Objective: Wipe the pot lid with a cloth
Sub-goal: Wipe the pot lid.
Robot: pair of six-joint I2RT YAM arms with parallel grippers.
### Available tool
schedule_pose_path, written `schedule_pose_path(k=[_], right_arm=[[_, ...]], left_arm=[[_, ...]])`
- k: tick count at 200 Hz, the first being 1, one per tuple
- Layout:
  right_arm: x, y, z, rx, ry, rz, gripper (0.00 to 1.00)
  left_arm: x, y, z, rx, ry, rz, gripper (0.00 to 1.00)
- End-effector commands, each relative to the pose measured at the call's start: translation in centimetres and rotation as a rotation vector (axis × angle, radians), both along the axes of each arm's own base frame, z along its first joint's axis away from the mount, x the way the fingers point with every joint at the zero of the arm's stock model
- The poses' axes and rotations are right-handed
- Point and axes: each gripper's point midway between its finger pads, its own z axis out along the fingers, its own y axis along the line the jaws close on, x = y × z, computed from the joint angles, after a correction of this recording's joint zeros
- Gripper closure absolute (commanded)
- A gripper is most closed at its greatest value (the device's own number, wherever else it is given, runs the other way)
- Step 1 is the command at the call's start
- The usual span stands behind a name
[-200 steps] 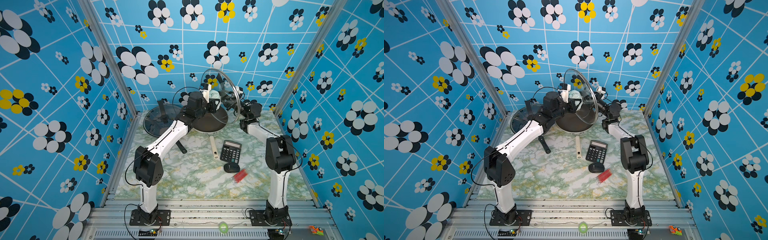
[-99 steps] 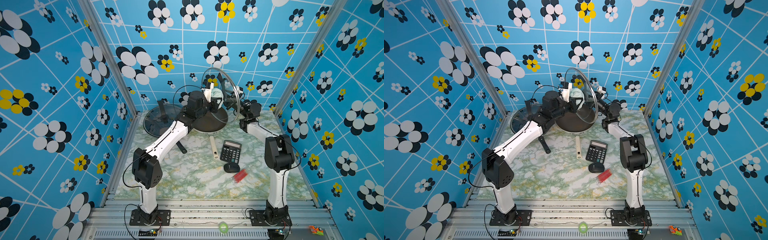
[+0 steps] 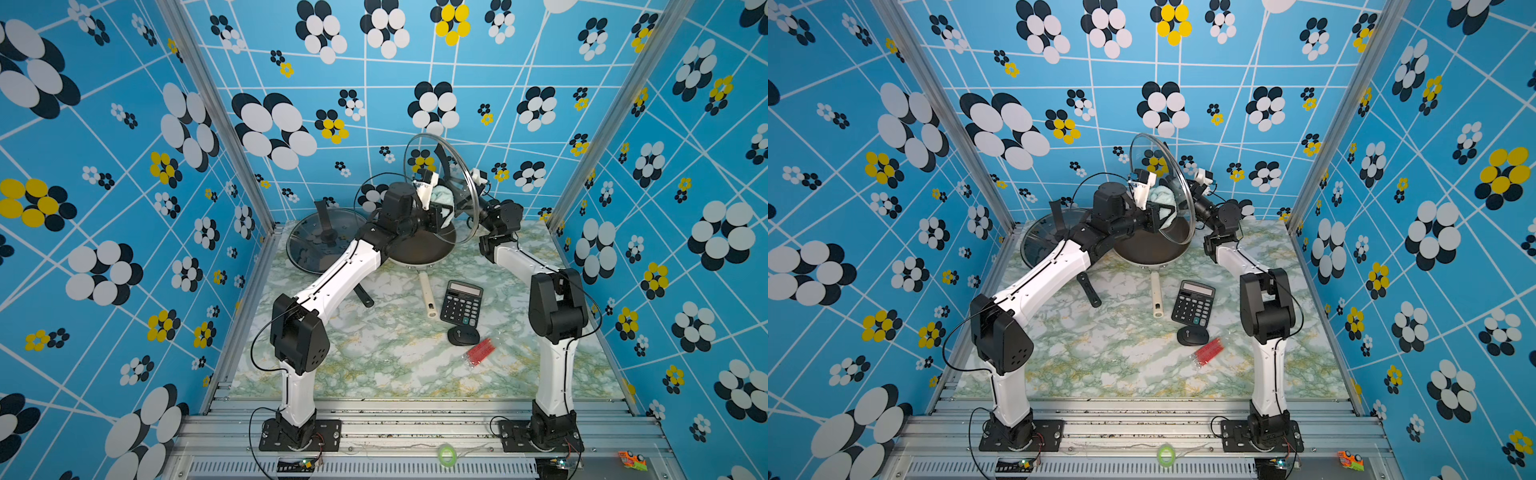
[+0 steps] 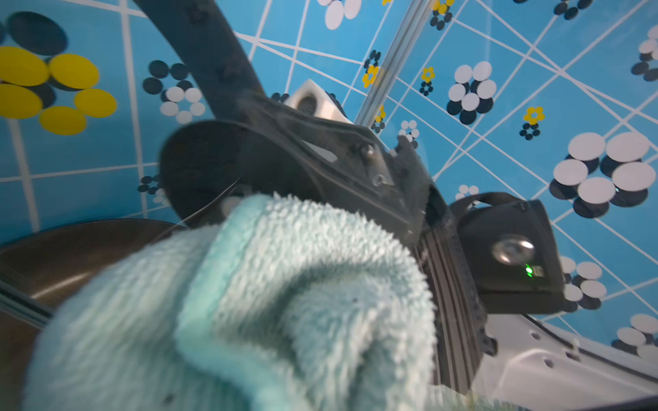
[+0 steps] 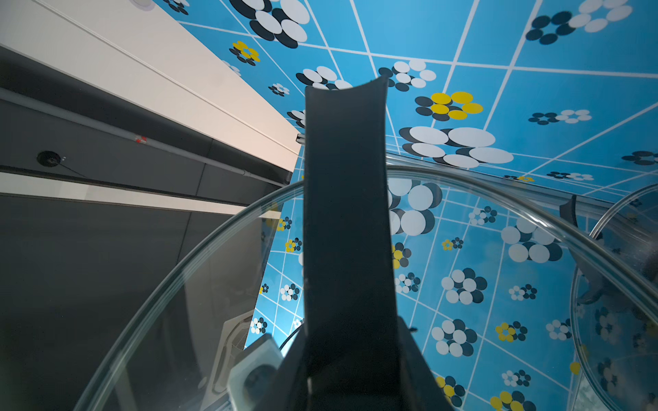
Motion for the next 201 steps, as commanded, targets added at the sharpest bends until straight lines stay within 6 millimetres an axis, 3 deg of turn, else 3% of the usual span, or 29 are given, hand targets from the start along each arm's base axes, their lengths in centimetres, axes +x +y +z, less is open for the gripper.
schedule_pose_path(k=[1,12,33,50,61,100,110,146,182,201], right_arm=[[-1.4,0.0,3.9,0.028,-0.153,-0.036,1.00],[-1.2,0.2,3.3,0.022,-0.143,-0.031,1.00],[-1.2,0.4,2.4,0.009,-0.128,-0.019,1.00],[-1.4,0.6,1.6,-0.011,-0.113,-0.015,1.00],[-1.8,0.6,1.5,-0.018,-0.115,-0.007,1.00],[-4.3,0.6,2.3,-0.045,-0.146,0.017,1.00],[-5.0,0.8,1.7,-0.056,-0.132,0.041,1.00],[-8.5,1.0,3.6,-0.063,-0.195,0.140,1.00],[-10.4,1.0,5.5,-0.071,-0.231,0.169,1.00],[-11.5,0.9,7.5,-0.061,-0.274,0.177,1.00]], left_arm=[[-7.6,-2.8,5.9,-0.016,-0.148,-0.250,1.00],[-8.6,-2.8,7.4,-0.024,-0.193,-0.272,1.00],[-8.8,-2.2,10.9,-0.061,-0.287,-0.245,1.00],[-8.4,-1.2,13.8,-0.079,-0.370,-0.183,1.00],[-7.4,-0.8,14.5,-0.082,-0.392,-0.147,1.00],[-3.9,0.9,14.5,-0.061,-0.437,-0.029,1.00],[-2.6,1.9,14.5,-0.057,-0.447,0.025,1.00],[2.4,6.9,14.2,-0.135,-0.431,0.216,1.00],[5.8,9.8,11.7,-0.122,-0.380,0.326,1.00],[7.3,11.2,10.1,-0.119,-0.349,0.384,1.00]])
